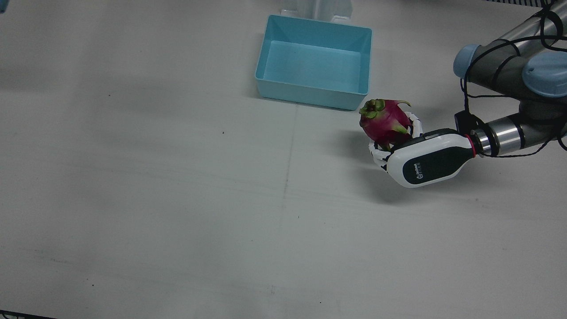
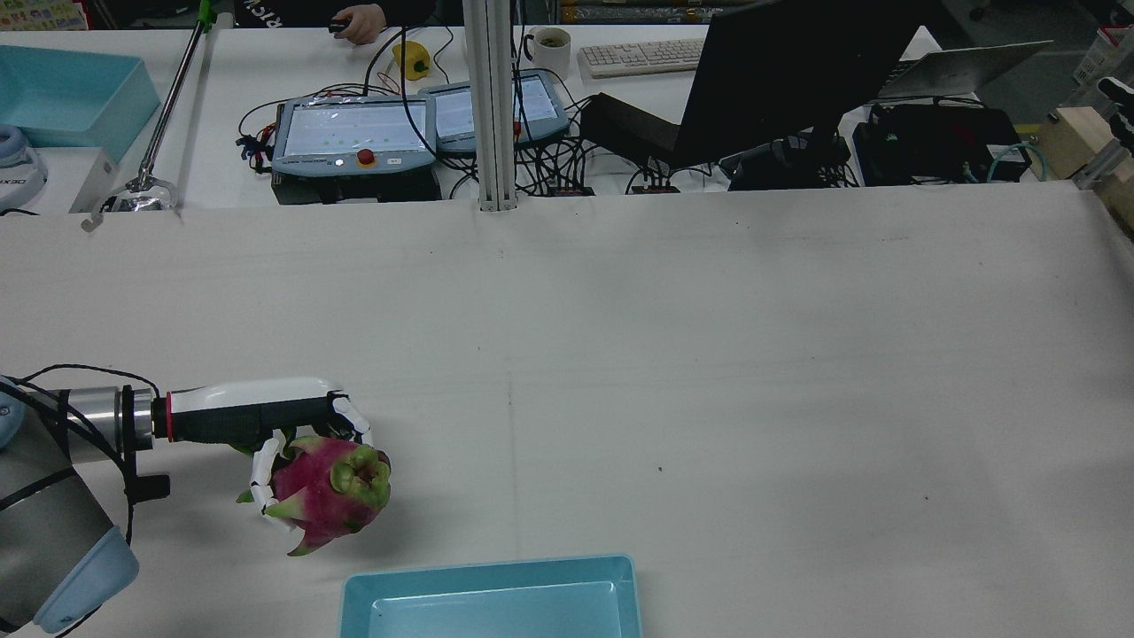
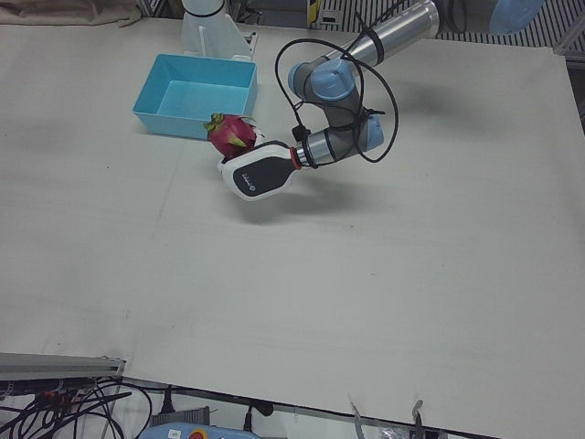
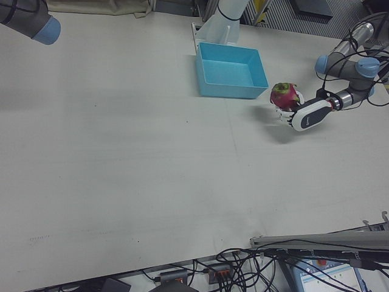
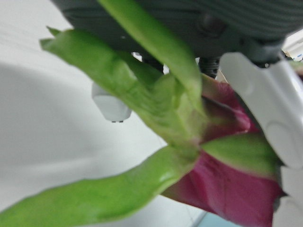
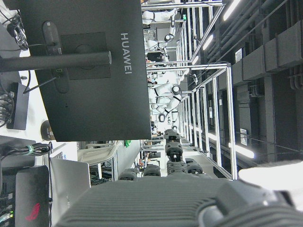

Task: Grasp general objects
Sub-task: 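Carry the dragon fruit with the left hand over the blue tray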

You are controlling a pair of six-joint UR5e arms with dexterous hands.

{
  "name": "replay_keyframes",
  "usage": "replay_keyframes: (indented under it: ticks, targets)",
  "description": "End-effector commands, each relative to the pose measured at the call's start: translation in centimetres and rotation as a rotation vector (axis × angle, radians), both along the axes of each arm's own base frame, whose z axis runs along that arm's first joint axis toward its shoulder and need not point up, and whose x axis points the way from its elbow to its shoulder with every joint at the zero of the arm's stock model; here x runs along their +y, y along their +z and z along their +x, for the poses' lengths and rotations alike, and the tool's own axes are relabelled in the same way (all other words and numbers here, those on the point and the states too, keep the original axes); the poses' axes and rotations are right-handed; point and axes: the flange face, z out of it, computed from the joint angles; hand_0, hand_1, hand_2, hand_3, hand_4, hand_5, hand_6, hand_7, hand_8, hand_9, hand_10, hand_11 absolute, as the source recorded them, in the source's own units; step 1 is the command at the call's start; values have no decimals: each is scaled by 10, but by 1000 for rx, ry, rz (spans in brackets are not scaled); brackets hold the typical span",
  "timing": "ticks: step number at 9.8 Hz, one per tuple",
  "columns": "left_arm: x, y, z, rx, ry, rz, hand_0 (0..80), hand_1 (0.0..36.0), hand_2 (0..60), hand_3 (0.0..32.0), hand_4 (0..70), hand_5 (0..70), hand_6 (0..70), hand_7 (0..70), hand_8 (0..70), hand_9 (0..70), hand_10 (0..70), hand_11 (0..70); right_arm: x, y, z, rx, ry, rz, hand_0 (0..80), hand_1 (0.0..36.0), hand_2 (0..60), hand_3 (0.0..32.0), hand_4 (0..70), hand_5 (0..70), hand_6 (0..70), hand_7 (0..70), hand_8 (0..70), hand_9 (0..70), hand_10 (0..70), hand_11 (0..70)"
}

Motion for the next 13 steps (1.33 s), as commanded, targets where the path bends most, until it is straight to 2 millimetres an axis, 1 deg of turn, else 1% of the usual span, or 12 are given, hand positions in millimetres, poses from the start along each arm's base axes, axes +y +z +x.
replay_keyframes:
  ticks: [1, 2, 3, 5, 6, 7, 8, 9, 10, 11, 12, 13]
  targets:
    - [30, -16, 42, 56, 115, -22, 518, 67, 383, 0, 700, 700, 700, 700, 700, 700, 700, 700, 0, 0, 0, 0, 0, 0, 0, 0, 0, 0, 0, 0, 0, 0, 0, 0, 0, 0]
    - [38, -26, 52, 58, 137, -24, 523, 71, 378, 0, 700, 700, 700, 700, 700, 700, 700, 700, 0, 0, 0, 0, 0, 0, 0, 0, 0, 0, 0, 0, 0, 0, 0, 0, 0, 0]
    - [36, -49, 61, 71, 145, -13, 528, 74, 377, 0, 700, 700, 700, 700, 700, 700, 700, 700, 0, 0, 0, 0, 0, 0, 0, 0, 0, 0, 0, 0, 0, 0, 0, 0, 0, 0]
    - [36, -87, 80, 74, 164, -19, 526, 69, 360, 0, 700, 700, 700, 700, 700, 700, 700, 700, 0, 0, 0, 0, 0, 0, 0, 0, 0, 0, 0, 0, 0, 0, 0, 0, 0, 0]
    - [32, -109, 84, 77, 163, -16, 525, 66, 341, 0, 700, 700, 700, 700, 700, 700, 700, 700, 0, 0, 0, 0, 0, 0, 0, 0, 0, 0, 0, 0, 0, 0, 0, 0, 0, 0]
    - [28, -131, 88, 89, 164, -5, 524, 67, 348, 0, 700, 700, 700, 700, 700, 700, 700, 700, 0, 1, 0, 0, 0, -1, 0, 0, 0, 0, 0, 0, 0, 0, 0, 0, 0, 0]
    - [27, -143, 91, 93, 166, -3, 522, 64, 346, 0, 700, 700, 700, 700, 700, 700, 700, 700, 0, 0, 0, 0, 0, 0, 0, 0, 0, 0, 0, 0, 0, 0, 0, 0, 0, 0]
    - [32, -148, 97, 96, 177, -2, 518, 59, 342, 0, 700, 700, 700, 700, 700, 700, 700, 700, 0, 0, 0, 0, 0, 0, 0, 0, 0, 0, 0, 0, 0, 0, 0, 0, 0, 0]
    - [42, -149, 106, 98, 200, -5, 517, 56, 340, 0, 700, 700, 700, 700, 700, 700, 700, 700, 0, 0, 0, 0, 0, 0, 0, 0, 0, 0, 0, 0, 0, 0, 0, 0, 0, 0]
    - [49, -149, 112, 98, 215, -3, 515, 53, 323, 0, 700, 700, 700, 700, 700, 700, 700, 700, 1, 1, 0, 0, 0, -1, 0, 0, 0, 0, 0, 0, 0, 0, 0, 0, 0, 0]
    - [53, -145, 115, 93, 221, -4, 516, 52, 300, 0, 700, 697, 700, 700, 700, 700, 700, 700, 0, 0, 0, 0, 0, 0, 0, 0, 0, 0, 0, 0, 0, 0, 0, 0, 0, 0]
    - [54, -142, 113, 89, 222, -7, 515, 52, 281, 0, 700, 687, 700, 700, 700, 700, 677, 700, 0, 0, 0, 0, 0, 0, 0, 0, 0, 0, 0, 0, 0, 0, 0, 0, 0, 0]
